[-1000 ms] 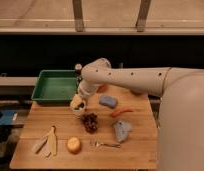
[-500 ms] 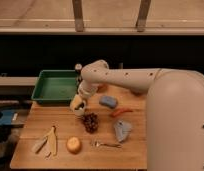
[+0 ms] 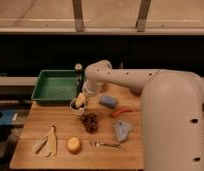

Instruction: Stack cups into tray

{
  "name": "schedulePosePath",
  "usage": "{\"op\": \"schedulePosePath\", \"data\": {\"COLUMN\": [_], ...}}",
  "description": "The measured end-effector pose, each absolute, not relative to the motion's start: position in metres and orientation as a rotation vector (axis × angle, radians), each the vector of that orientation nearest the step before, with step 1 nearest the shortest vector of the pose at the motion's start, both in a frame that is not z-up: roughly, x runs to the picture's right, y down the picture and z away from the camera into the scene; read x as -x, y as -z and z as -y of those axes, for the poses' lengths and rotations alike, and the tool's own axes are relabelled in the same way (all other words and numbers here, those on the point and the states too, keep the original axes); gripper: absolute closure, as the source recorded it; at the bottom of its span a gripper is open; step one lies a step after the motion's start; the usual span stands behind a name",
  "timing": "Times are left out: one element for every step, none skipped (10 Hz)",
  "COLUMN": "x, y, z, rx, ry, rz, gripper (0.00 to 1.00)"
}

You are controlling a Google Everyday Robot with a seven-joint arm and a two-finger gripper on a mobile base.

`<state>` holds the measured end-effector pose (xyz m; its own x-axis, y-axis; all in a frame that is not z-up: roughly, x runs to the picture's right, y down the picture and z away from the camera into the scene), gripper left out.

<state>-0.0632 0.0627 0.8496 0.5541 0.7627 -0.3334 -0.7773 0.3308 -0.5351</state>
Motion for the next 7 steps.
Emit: {"op": "schedulePosePath", "data": {"x": [0.062,0.062,0.063,0.065,0.067,0.071,0.074], "y": [-0.853,-0.855,-0.856,-0.856,-0.856,-0.854,-0.852], "z": [-0.066,-0.068,-0.071,-0.074,-0.075,-0.08,-0.083], "rx": [0.716,0.72,0.723,0.73,0.739,0.756,0.765], "ry": [-1.015,-1.018,-1.019,-1.017,-1.017,-1.014,-1.009], "rz": [-0.035,-0.042,-0.048,-0.051,-0.05,-0.052,-0.052], "gripper": [0.2,0.2,0.2,0.2,0.22,0.32,0.42]}}
